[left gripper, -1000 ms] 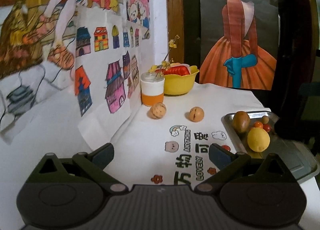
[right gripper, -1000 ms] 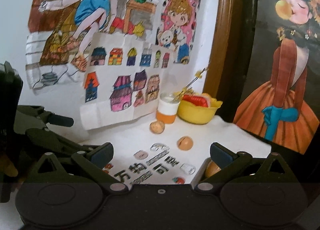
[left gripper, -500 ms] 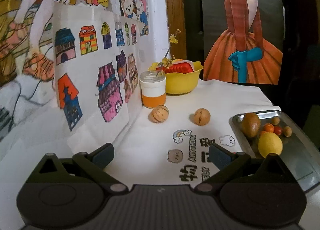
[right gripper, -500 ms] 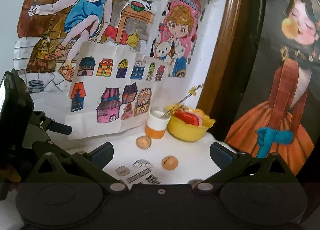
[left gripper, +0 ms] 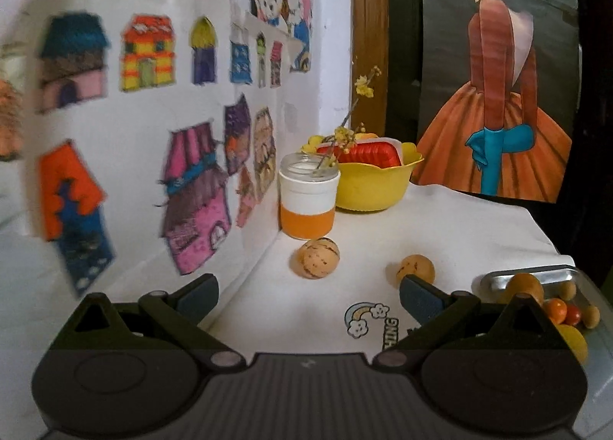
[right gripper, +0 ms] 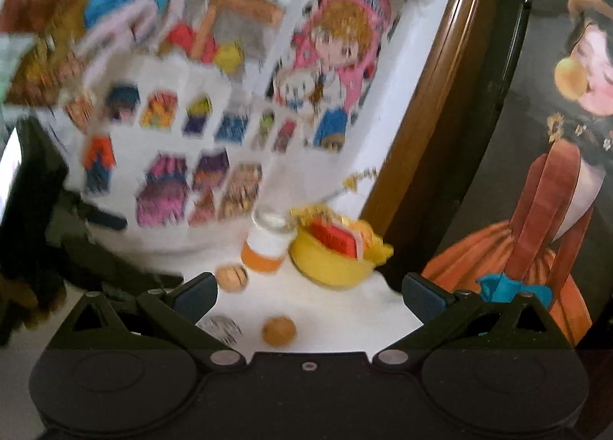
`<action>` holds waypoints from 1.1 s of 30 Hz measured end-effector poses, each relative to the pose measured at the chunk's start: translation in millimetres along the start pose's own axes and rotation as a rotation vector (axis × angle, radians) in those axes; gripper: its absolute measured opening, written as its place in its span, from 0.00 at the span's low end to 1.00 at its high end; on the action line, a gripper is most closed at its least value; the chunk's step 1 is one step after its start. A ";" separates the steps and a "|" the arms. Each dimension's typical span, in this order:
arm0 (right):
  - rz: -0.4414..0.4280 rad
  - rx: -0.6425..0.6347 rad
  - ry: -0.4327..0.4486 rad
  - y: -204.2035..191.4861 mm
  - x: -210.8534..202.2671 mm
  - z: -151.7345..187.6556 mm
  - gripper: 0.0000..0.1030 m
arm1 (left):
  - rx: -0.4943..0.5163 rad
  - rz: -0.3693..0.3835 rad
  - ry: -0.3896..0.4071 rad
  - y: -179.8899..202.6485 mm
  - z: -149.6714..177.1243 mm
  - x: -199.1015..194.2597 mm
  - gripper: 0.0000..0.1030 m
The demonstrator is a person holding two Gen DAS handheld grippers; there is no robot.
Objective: Organize fruits
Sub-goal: 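Grasp the striped round fruit with left tool while right tool grasps the tan marked fruit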
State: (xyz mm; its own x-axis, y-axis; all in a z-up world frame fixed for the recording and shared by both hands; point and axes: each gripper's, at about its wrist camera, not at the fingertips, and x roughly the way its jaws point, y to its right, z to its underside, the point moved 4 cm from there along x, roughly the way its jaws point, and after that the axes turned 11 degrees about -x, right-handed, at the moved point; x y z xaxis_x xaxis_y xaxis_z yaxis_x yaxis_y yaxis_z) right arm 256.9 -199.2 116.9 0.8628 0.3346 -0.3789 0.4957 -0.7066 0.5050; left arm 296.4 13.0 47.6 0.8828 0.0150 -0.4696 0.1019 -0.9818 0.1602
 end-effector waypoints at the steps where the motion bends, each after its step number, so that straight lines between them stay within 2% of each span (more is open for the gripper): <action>1: -0.009 0.004 -0.018 0.5 7.6 5.6 0.99 | 0.009 -0.002 -0.001 2.2 0.1 6.7 1.00; 8: -0.118 0.066 -0.099 1.1 65.1 36.5 0.99 | 0.039 0.009 -0.006 14.4 0.3 46.7 1.00; 18: -0.232 -0.001 -0.145 -13.1 140.1 48.1 0.99 | 0.027 0.009 -0.035 14.8 -3.6 106.2 1.00; 21: -0.261 0.025 -0.173 -12.4 160.3 51.0 0.99 | 0.022 0.013 -0.047 14.1 -3.5 121.1 1.00; 26: -0.305 0.089 -0.226 -8.3 187.2 54.7 0.94 | -0.006 0.017 -0.072 10.7 -3.4 139.9 1.00; 33: -0.326 0.132 -0.279 -6.6 214.1 53.8 0.87 | -0.014 -0.002 -0.064 11.0 -5.9 155.7 0.99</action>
State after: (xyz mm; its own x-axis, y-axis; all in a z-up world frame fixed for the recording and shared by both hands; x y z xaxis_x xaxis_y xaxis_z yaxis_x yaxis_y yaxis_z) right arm 433.1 -156.4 -9.3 0.5947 0.3846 -0.7060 0.7050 -0.6716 0.2280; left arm 437.6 5.6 -18.6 0.8517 0.0042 -0.5240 0.1103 -0.9790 0.1715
